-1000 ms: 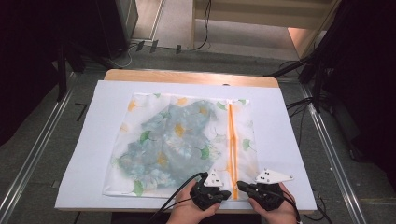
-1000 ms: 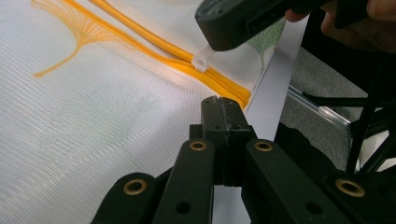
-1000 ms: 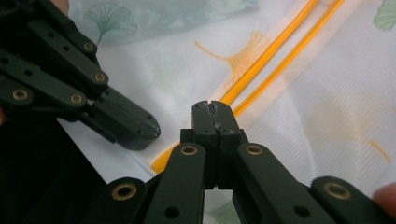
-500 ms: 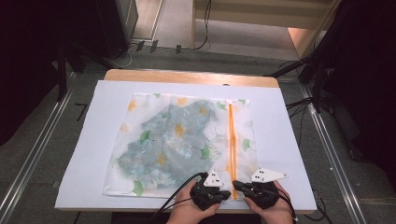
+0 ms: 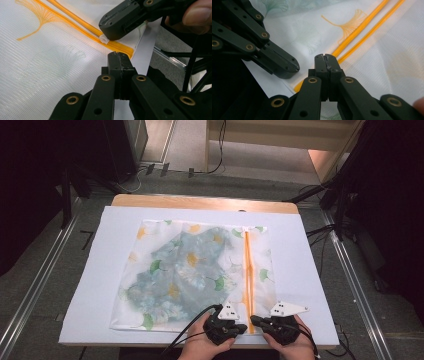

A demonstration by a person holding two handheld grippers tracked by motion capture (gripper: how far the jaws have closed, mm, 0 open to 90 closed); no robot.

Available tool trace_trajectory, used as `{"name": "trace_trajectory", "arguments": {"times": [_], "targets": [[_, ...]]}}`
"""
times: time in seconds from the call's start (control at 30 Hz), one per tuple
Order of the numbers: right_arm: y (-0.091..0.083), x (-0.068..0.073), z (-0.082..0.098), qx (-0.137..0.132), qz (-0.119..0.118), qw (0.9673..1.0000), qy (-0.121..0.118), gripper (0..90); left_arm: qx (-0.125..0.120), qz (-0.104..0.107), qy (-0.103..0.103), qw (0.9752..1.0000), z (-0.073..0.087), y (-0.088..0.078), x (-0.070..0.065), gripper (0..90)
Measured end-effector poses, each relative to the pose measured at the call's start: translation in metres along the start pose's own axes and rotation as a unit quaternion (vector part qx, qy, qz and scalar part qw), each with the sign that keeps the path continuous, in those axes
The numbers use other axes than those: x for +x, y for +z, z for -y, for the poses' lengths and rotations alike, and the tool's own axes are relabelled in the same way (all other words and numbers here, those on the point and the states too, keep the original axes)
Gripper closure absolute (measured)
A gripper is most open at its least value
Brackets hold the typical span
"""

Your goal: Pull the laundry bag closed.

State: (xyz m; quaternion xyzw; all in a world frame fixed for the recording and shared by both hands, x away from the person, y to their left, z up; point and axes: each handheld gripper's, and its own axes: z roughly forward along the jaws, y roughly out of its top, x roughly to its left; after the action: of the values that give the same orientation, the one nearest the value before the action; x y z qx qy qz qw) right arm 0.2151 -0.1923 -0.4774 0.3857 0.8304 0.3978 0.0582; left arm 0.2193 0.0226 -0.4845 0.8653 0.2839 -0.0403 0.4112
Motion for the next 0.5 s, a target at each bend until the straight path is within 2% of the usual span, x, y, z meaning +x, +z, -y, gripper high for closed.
{"name": "trace_trajectory", "arguments": {"times": [0.17, 0.33, 0.43, 0.5], "targets": [[0.0015, -0.0003, 0.0024, 0.006, -0.001, 1.0, 0.004, 90.0, 0.003, 0.001, 0.001, 1.0, -0.0003, -0.0003, 0.0005, 90.0], [0.0012, 0.0033, 0.0015, 0.01, 0.011, 0.9999, 0.001, 90.0, 0.003, 0.001, 0.001, 1.0, -0.0004, -0.0001, 0.0007, 90.0], [0.0013, 0.0059, -0.0004, 0.014, 0.021, 0.9996, -0.015, 90.0, 0.002, 0.002, -0.001, 1.0, -0.0004, 0.0, 0.0007, 90.0], [0.0013, 0.0053, -0.002, 0.012, 0.023, 0.9996, -0.014, 90.0, 0.002, 0.002, 0.0, 1.0, -0.0003, -0.0001, 0.0008, 90.0]]}}
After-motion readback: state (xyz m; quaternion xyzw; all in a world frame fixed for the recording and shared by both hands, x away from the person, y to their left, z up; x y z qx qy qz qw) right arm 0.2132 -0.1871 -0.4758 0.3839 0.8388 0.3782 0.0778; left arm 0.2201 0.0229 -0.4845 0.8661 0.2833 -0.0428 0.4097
